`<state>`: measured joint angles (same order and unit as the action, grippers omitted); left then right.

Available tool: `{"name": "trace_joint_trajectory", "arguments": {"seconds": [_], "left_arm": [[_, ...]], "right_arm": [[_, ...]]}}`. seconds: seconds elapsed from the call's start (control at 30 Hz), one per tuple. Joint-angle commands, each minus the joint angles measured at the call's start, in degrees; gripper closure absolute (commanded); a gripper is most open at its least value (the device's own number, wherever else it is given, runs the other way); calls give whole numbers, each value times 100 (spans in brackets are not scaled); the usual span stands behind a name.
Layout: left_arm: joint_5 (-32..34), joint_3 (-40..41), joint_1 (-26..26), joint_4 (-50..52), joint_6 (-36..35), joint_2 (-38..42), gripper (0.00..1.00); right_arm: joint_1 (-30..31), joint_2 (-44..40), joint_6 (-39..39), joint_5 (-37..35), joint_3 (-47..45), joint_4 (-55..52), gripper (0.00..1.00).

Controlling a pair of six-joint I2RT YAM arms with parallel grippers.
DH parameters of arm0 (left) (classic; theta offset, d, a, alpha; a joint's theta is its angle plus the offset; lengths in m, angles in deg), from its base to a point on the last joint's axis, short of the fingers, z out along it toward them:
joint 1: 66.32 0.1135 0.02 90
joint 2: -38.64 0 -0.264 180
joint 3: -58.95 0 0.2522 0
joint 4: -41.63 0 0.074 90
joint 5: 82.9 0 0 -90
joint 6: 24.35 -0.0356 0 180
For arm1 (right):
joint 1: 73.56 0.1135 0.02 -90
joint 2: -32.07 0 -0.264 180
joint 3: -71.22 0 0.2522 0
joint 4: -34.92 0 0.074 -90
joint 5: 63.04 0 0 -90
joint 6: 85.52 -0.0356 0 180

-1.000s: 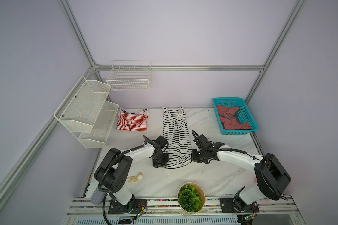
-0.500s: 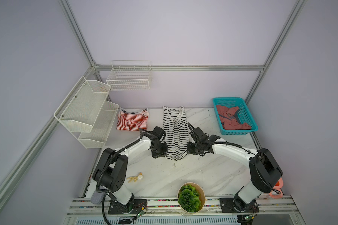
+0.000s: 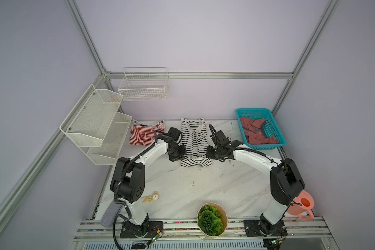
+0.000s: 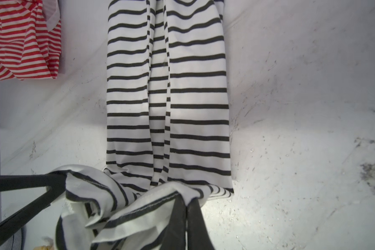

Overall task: Fold and stack tank tops
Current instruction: Fold the tank top at the top-center of the table.

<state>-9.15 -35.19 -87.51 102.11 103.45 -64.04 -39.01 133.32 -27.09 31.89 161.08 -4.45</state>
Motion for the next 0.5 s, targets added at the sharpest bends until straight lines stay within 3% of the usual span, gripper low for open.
{"name": "trace_joint_trajectory", "arguments": {"seconds": [0.0, 0.47], "left_arm": [[47, -803, 122, 136, -293, -137, 100], [-10, -2173, 498, 372, -610, -1180, 100]], "right_arm": [[-155, 231, 219, -5, 320, 63, 100], [-700, 1067, 450, 399, 1186, 352, 100]]}}
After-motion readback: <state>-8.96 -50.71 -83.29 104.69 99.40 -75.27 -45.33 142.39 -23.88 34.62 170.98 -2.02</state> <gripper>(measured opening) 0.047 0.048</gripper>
